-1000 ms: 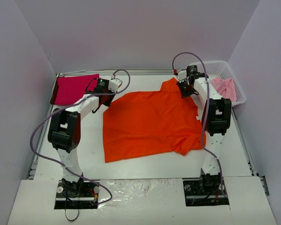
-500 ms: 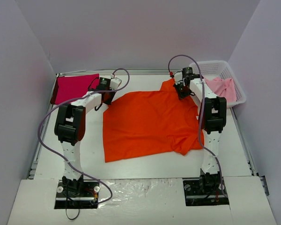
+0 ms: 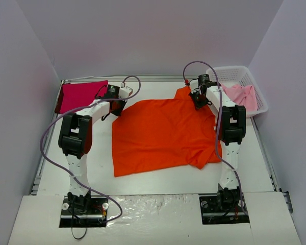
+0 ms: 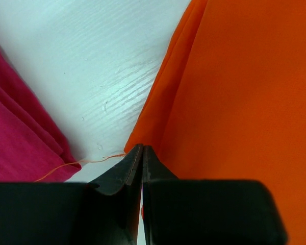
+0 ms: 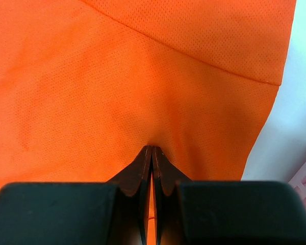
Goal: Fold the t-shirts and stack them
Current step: Flatten out the tshirt
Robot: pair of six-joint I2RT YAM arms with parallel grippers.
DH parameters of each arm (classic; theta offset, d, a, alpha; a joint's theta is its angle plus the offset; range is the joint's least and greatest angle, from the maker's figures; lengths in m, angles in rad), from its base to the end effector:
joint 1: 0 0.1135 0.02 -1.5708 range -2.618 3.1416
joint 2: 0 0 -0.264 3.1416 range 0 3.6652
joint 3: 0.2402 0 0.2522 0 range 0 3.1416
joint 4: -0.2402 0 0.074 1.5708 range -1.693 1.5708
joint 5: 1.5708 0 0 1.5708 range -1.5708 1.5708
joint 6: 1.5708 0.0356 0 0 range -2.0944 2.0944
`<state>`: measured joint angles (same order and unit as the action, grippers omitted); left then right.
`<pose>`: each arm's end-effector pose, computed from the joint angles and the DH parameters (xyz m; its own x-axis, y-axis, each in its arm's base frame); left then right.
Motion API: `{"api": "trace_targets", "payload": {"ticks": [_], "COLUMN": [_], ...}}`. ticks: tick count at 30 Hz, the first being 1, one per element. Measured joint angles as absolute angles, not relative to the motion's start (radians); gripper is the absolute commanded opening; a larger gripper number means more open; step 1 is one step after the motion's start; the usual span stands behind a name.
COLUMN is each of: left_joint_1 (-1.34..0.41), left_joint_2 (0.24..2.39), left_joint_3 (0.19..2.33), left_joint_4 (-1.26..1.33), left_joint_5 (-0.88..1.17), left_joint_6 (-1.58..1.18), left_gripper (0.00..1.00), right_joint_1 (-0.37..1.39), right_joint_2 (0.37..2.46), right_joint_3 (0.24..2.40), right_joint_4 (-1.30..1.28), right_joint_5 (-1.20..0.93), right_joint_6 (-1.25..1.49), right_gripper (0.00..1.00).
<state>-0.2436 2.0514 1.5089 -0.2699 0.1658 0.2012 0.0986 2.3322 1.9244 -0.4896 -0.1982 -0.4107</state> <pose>0.4429 -0.1161 0.1933 -0.6207 0.3574 -0.6978 0.4818 0.8760 0.0200 0.5155 0.0580 0.1774 -0.6259 -0.4553 -0.6332 -0.5111 0.8527 -0.1079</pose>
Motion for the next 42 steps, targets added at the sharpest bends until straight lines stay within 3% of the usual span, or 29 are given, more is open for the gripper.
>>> {"api": "trace_targets", "payload": {"ticks": [42], "left_joint_1": [-0.247], "left_joint_2": [2.24], "left_joint_3": [1.791], "left_joint_4": [-0.34], "left_joint_5": [-0.031], "left_joint_6": [0.206], "left_gripper": [0.02], "right_joint_1": [0.085], "right_joint_2": [2.338], "right_joint_3": [1.905], "right_joint_4": [-0.463], "right_joint_5": [-0.178], "right_joint_6": [-0.424], "right_gripper": [0.0]}}
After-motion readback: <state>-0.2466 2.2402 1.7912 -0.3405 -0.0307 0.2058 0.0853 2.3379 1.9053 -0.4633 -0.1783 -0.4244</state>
